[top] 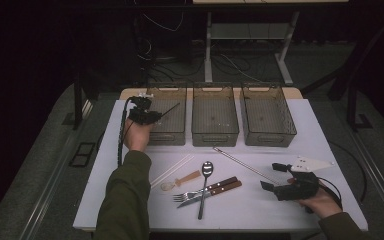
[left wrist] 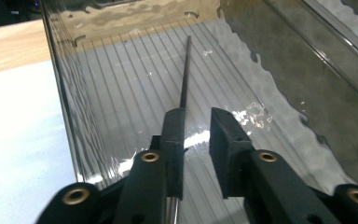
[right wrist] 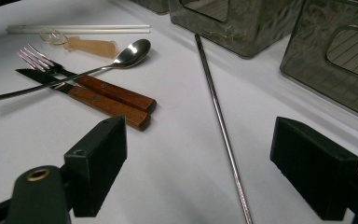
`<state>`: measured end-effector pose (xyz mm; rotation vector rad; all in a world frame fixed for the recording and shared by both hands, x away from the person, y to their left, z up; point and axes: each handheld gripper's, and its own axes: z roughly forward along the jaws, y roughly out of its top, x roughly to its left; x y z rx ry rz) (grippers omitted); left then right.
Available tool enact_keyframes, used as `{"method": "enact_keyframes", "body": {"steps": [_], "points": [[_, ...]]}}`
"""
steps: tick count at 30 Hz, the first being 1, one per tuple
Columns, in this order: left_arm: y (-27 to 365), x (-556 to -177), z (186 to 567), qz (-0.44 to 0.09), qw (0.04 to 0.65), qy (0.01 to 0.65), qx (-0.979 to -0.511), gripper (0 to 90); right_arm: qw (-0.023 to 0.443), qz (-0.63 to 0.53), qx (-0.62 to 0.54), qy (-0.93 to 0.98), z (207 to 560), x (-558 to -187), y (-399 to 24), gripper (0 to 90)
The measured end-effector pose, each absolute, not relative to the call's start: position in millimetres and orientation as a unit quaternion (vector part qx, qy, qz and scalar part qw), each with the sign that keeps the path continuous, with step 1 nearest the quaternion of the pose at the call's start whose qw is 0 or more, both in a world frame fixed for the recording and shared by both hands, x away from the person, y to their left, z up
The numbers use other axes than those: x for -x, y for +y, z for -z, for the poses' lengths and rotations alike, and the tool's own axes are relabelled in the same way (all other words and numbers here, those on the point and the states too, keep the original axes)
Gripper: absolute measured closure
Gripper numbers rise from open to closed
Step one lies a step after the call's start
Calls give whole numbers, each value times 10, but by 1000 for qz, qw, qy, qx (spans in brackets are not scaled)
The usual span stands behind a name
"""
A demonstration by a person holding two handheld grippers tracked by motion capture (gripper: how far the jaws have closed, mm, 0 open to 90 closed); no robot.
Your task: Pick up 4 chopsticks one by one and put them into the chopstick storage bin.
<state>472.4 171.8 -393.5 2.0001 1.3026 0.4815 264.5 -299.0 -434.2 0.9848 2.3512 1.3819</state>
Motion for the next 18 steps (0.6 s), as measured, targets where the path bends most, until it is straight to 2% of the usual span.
{"method": "enact_keyframes", "body": {"steps": [9,18], "points": [[1738,-4594,3772,-187,391,463,-773,556,123,-471,-340,804,4341,-2653,-3001,182],[1702,-4272,3575,-168,443,405,-782,446,121,-458,-368,800,4349,-2698,-3002,177]]}}
